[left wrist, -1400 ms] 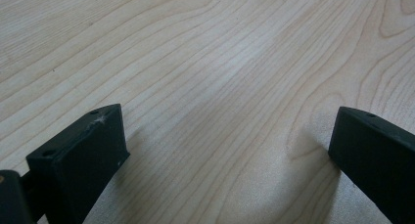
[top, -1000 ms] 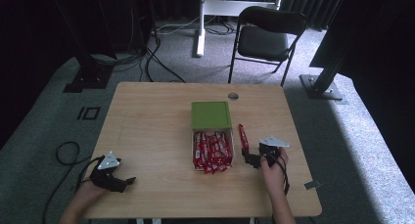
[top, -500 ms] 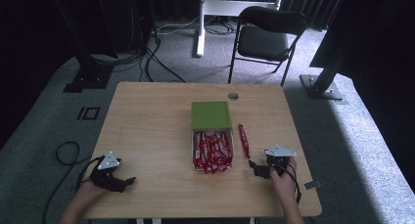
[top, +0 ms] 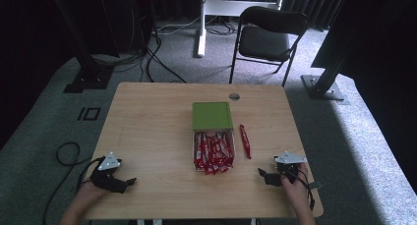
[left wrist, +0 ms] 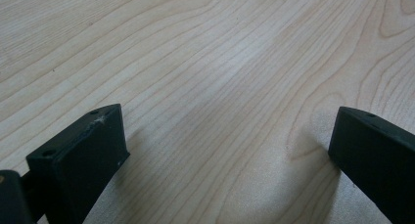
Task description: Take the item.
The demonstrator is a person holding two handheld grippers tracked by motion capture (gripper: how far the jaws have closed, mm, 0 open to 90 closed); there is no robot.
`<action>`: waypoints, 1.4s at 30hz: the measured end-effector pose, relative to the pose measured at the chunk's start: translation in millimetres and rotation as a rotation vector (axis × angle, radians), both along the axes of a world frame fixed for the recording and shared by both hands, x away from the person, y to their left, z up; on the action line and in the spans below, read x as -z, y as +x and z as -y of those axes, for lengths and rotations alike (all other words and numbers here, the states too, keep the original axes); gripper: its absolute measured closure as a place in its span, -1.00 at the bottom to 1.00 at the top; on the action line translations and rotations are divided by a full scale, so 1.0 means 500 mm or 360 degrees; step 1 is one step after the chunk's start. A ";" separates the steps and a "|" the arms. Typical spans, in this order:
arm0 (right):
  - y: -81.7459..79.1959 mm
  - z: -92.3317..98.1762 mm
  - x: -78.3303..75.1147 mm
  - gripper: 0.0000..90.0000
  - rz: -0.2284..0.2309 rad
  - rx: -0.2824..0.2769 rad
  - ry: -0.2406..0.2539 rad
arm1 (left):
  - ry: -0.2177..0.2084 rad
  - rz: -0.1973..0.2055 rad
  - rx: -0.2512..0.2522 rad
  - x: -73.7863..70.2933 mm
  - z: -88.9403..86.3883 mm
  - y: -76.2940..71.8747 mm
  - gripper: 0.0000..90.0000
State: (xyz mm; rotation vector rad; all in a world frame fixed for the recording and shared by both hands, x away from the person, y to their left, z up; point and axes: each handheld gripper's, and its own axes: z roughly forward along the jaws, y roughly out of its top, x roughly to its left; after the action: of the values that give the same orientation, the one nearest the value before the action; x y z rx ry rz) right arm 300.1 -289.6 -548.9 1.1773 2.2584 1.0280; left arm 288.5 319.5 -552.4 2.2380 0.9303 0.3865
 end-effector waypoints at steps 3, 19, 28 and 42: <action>-0.008 0.009 0.003 -0.69 -0.0008 -0.0003 -0.0006 | 0.0002 0.0000 0.0001 0.000 0.000 0.000 -0.97; -0.036 0.033 0.018 -0.70 -0.0070 -0.0148 -0.0027 | 0.0005 0.0002 0.0004 0.000 0.000 0.000 -0.97; -0.055 0.048 0.020 -0.72 -0.0061 -0.0296 -0.0033 | 0.0006 0.0002 0.0004 0.000 0.000 0.000 -0.97; -0.063 0.041 0.020 -0.73 -0.0059 -0.0498 -0.0037 | 0.0005 0.0002 0.0004 0.000 0.000 0.000 -0.97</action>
State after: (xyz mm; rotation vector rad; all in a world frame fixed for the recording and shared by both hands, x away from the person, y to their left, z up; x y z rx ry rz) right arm 268.9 -310.2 -558.8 0.8559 2.5313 1.0941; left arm 288.6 319.7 -552.3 2.2415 0.9270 0.3888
